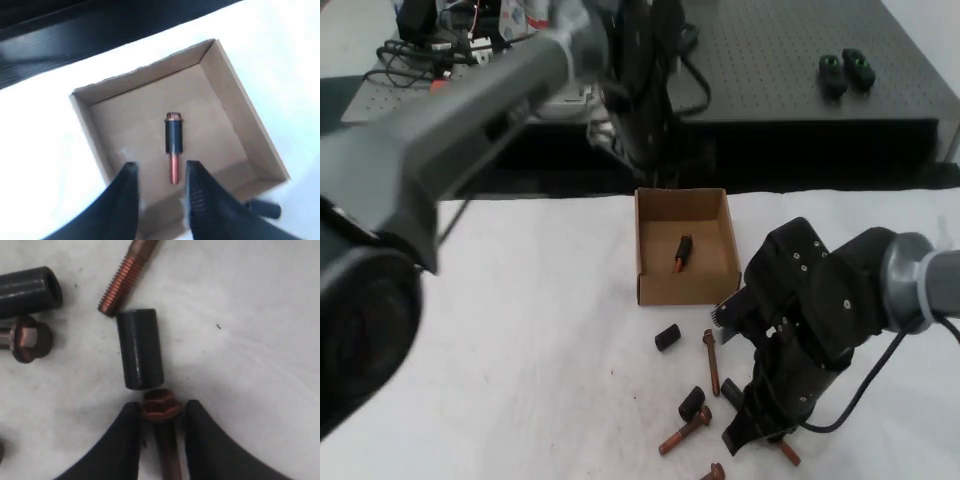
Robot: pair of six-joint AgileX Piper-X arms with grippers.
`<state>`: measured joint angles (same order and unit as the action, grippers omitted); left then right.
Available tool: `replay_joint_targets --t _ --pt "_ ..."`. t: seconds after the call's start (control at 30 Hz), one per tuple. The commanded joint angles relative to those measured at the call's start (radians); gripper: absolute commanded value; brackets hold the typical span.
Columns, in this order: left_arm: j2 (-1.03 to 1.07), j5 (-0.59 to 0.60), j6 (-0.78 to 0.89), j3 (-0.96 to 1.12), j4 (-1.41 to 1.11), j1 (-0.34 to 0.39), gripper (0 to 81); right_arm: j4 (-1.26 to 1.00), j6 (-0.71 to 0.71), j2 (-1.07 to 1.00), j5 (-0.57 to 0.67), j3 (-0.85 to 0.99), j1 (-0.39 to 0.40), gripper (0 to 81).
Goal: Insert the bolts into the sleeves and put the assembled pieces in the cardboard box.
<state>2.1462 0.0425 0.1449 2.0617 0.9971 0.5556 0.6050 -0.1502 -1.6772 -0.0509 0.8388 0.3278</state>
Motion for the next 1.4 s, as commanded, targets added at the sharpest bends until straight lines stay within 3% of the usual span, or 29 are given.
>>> replay_joint_targets --t 0.0,0.07,0.23,0.3,0.4,0.47,0.67,0.83,1.1,1.37 --pt "-0.02 -0.015 -0.028 0.006 0.052 0.001 23.7 0.029 -0.03 -0.017 -0.05 0.003 0.005 5.5" --pt "-0.032 -0.015 -0.045 0.006 0.092 0.01 23.7 0.036 -0.03 -0.017 -0.05 0.003 0.001 0.6" --pt "-0.051 -0.059 -0.082 0.006 0.188 0.049 23.7 0.071 -0.051 -0.017 -0.045 0.003 -0.008 2.0" --pt "-0.063 -0.081 -0.081 -0.008 0.196 0.066 23.7 0.104 -0.051 -0.017 -0.011 0.003 -0.015 11.1" --pt "-0.114 -0.085 -0.065 -0.092 0.132 0.089 23.7 0.142 -0.051 -0.017 0.001 0.003 -0.023 33.9" --pt "-0.168 -0.085 -0.046 -0.168 0.083 0.098 23.0 0.144 -0.046 -0.017 0.001 0.003 -0.022 38.4" --pt "-0.308 -0.067 -0.035 -0.435 -0.028 0.111 23.1 0.144 -0.046 -0.019 0.001 0.003 -0.022 20.2" --pt "-0.333 0.077 -0.076 -0.585 -0.064 0.116 23.1 0.126 -0.075 -0.019 0.0 0.001 -0.026 0.1" --pt "-0.321 0.103 -0.302 -0.687 -0.211 0.188 27.0 0.134 -0.048 0.049 0.03 -0.009 -0.083 2.2" --pt "-0.206 0.103 -0.351 -0.675 -0.25 0.193 30.6 0.216 0.001 0.382 0.062 -0.138 -0.181 2.2"
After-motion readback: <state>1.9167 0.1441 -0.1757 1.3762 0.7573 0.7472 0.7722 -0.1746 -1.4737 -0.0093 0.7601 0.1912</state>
